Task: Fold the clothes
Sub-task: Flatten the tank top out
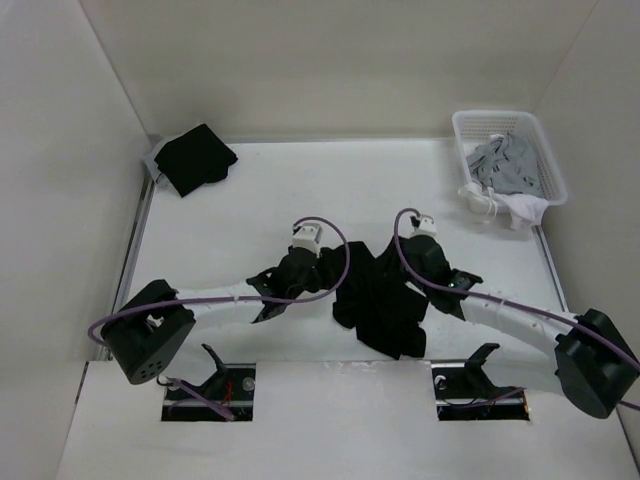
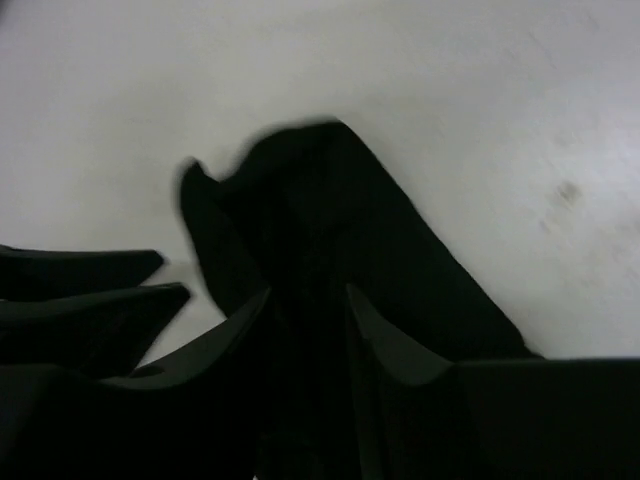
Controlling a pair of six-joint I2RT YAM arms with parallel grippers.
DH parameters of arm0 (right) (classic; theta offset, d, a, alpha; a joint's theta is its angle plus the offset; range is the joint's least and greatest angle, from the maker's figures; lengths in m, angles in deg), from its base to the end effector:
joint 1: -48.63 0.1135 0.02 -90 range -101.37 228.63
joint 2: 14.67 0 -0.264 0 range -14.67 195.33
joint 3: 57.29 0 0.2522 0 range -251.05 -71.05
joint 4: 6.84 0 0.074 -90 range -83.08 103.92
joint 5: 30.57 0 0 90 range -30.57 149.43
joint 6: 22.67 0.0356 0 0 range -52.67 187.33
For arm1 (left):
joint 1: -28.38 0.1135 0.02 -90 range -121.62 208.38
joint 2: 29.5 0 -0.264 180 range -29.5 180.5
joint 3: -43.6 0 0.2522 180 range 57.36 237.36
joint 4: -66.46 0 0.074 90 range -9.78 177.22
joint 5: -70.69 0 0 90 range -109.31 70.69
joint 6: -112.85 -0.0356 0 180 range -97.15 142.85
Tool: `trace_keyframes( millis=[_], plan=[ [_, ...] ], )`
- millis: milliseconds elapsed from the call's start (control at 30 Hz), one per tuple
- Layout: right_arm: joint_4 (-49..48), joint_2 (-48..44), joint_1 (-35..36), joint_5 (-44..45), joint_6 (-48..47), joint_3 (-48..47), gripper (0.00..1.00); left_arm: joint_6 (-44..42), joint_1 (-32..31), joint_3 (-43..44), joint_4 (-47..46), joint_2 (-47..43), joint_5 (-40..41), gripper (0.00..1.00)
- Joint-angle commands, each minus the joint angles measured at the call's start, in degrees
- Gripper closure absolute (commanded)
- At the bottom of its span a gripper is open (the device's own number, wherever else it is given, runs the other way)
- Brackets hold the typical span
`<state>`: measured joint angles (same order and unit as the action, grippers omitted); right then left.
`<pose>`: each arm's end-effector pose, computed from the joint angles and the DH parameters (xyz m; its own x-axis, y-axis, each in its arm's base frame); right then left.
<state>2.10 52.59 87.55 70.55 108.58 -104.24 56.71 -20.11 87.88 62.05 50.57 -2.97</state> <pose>0.1984 0.1514 0.2162 -0.6059 0.3423 -0.7181 -0.1144 0.8558 0.5044 0.1874 -0.1966 0.1697 -0.5983 -0.1308 -0.7906 0.2723 0.8947 -0.3540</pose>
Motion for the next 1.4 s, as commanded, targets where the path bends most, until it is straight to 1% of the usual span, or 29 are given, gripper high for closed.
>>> trace_keyframes(
  millis=[0,133,200,300,400,467,567,633,700,767,833,900,933,967,1033,1067,1100,1167,1233,1300,1333,1367],
  plan=[
    [7.98,-3.01,0.68,7.43,4.08,5.57,0.57,-3.63,-3.92,3.66,0.06,-0.88,-5.08,0.52],
    [6.76,-5.74,-0.64,7.61,6.38,9.54,0.53,-6.53,-8.32,5.07,5.68,-1.41,-8.07,0.54],
    [7.19,-7.14,-0.73,7.34,7.08,10.16,0.53,-7.76,-10.26,5.34,7.45,-0.54,-8.08,0.51],
    [9.12,-10.30,-0.82,7.25,8.92,12.18,0.45,-8.29,-12.19,5.86,7.63,2.62,-8.08,0.49],
    [10.44,-14.78,-2.22,8.31,10.77,14.03,0.41,-8.29,-12.90,7.61,6.92,6.66,-6.85,0.49],
    [12.80,-16.37,-3.01,9.18,11.39,13.68,0.40,-8.55,-13.42,8.76,6.66,8.08,-6.15,0.54],
    [17.81,-15.94,-3.54,12.43,11.13,11.23,0.45,-8.38,-13.52,9.82,6.92,8.35,-4.57,0.80],
    [17.83,-14.37,-3.28,12.27,10.78,10.17,0.45,-7.94,-12.21,9.03,6.75,6.60,-3.77,0.91],
    [16.52,-11.82,-2.49,12.09,10.51,9.38,0.46,-6.72,-9.93,7.28,6.57,3.70,-2.81,0.94],
    [14.41,-8.66,-1.53,11.30,10.08,8.50,0.44,-3.82,-5.54,3.86,5.79,-1.30,-2.80,0.95],
    [12.47,-5.41,-0.91,9.99,9.20,7.44,0.42,-1.80,-1.49,0.78,4.64,-5.26,-4.55,0.95],
    [10.72,-1.02,-0.73,8.58,7.97,6.04,0.41,-1.00,2.02,-1.16,4.20,-7.55,-8.06,0.95],
    [9.93,1.35,-0.56,7.88,7.62,5.16,0.44,-0.65,3.35,-1.60,4.11,-8.09,-9.56,0.95],
    [8.79,4.16,-0.29,7.09,7.00,4.11,0.54,-0.04,4.93,-2.48,3.68,-8.61,-11.31,0.95],
    [6.50,8.30,-0.29,6.03,6.12,2.35,0.82,0.76,7.13,-3.62,2.27,-9.06,-13.17,0.94],
    [5.36,9.63,-0.29,5.59,5.86,1.30,0.94,1.11,7.83,-3.80,1.83,-9.23,-13.70,0.94],
    [4.30,10.25,-0.29,5.50,5.42,0.33,0.99,1.37,8.36,-3.80,1.48,-9.41,-13.88,0.94],
    [2.02,9.30,-0.64,6.37,3.14,-2.48,1.00,2.08,9.24,-3.10,0.95,-10.28,-13.53,0.95],
    [0.52,7.10,-1.43,8.39,-1.94,-7.38,1.00,3.30,10.21,-2.23,-0.54,-12.30,-13.17,0.95],
    [1.21,4.90,-2.66,9.36,-7.22,-14.50,1.00,4.54,11.18,-0.91,-1.69,-15.81,-12.82,0.95],
    [1.48,4.63,-2.75,9.45,-7.94,-15.49,1.00,4.71,11.27,-0.56,-1.52,-16.52,-12.82,0.95],
    [3.57,3.06,-2.84,9.80,-11.16,-20.98,1.00,4.80,11.70,0.58,-0.99,-19.49,-12.39,0.95]
  ],
)
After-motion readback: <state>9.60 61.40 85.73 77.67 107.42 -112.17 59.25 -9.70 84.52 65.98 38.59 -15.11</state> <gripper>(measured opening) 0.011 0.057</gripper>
